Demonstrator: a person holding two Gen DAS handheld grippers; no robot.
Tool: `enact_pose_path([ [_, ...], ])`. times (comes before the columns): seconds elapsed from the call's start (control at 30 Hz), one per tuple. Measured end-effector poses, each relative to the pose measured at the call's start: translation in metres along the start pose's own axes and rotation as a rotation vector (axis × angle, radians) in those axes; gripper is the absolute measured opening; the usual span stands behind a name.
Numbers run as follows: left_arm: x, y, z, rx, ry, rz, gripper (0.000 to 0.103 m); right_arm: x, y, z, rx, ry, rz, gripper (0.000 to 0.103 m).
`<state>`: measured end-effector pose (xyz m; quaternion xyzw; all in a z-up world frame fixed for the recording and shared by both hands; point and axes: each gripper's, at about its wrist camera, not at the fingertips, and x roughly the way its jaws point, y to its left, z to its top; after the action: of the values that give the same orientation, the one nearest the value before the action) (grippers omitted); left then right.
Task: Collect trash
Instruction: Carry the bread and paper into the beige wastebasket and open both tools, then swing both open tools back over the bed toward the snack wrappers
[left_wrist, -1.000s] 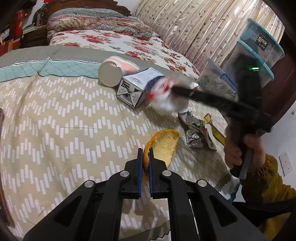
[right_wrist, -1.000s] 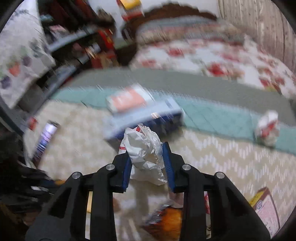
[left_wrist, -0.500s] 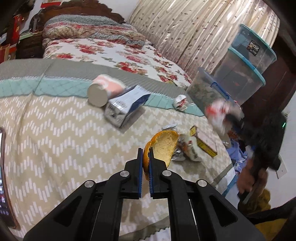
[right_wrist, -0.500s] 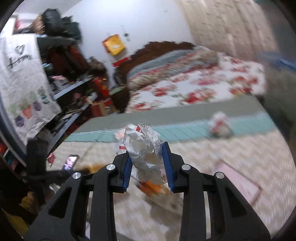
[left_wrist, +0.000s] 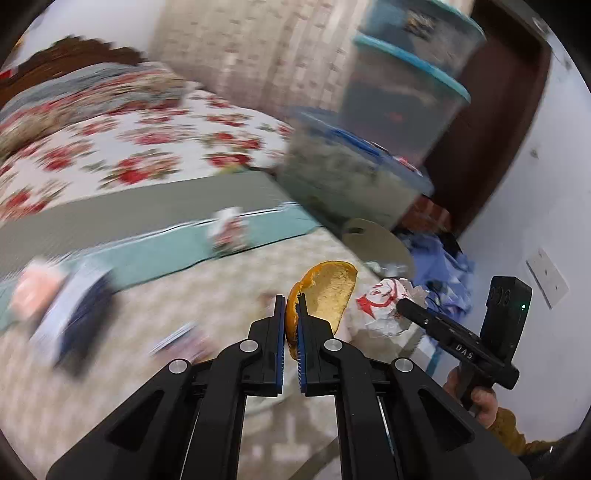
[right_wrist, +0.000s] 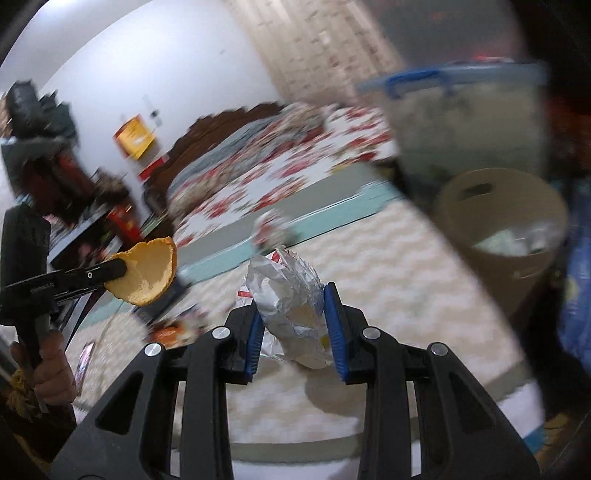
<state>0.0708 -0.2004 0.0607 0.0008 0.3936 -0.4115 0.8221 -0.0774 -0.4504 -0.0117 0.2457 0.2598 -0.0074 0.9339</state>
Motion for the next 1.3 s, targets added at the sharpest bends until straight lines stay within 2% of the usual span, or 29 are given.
enact_pose_path([
  [0.23, 0.115, -0.098, 0.063, 0.143, 0.07, -0.096, 0.005, -0.027, -0.093, 0.031, 0.102, -0.07, -0.161, 0.033],
  [0.37, 0.176, -0.141, 0.086, 0.194, 0.113, -0.101, 0.005, -0.032, -0.14, 0.048, 0.144, -0.098, -0.221, 0.034],
  [0.43, 0.207, -0.159, 0.094, 0.219, 0.132, -0.093, 0.006, -0.028, -0.158, 0.057, 0.154, -0.119, -0.251, 0.04],
  [0.47, 0.224, -0.167, 0.096, 0.226, 0.136, -0.082, 0.01, -0.025, -0.167, 0.061, 0.157, -0.134, -0.26, 0.046],
  [0.5, 0.238, -0.173, 0.099, 0.231, 0.143, -0.067, 0.027, -0.018, -0.178, 0.066, 0.165, -0.139, -0.27, 0.068],
  [0.53, 0.256, -0.179, 0.1, 0.238, 0.153, -0.031, 0.035, -0.012, -0.189, 0.07, 0.178, -0.146, -0.296, 0.076],
  [0.57, 0.27, -0.182, 0.1, 0.237, 0.162, 0.004, 0.037, -0.009, -0.198, 0.072, 0.192, -0.147, -0.314, 0.076],
  [0.63, 0.286, -0.178, 0.097, 0.213, 0.211, 0.016, 0.035, -0.009, -0.204, 0.072, 0.228, -0.154, -0.301, 0.075],
  [0.7, 0.282, -0.168, 0.093, 0.175, 0.225, -0.019, 0.035, -0.016, -0.205, 0.07, 0.242, -0.186, -0.286, 0.075],
  [0.8, 0.258, -0.153, 0.088, 0.173, 0.21, -0.026, 0.035, -0.025, -0.205, 0.059, 0.266, -0.194, -0.27, 0.075],
  [0.9, 0.211, -0.13, 0.087, 0.15, 0.171, -0.055, 0.036, -0.031, -0.197, 0.048, 0.311, -0.186, -0.195, 0.073],
  [1.0, 0.159, -0.105, 0.084, 0.127, 0.111, -0.067, 0.041, -0.03, -0.18, 0.041, 0.314, -0.156, -0.131, 0.066],
  [1.13, 0.082, -0.054, 0.067, 0.075, 0.027, -0.019, 0.045, -0.015, -0.143, 0.034, 0.275, -0.075, -0.018, 0.053],
  [1.3, 0.022, 0.005, 0.027, 0.009, 0.005, 0.106, 0.045, 0.017, -0.089, 0.023, 0.174, 0.048, 0.072, 0.052],
])
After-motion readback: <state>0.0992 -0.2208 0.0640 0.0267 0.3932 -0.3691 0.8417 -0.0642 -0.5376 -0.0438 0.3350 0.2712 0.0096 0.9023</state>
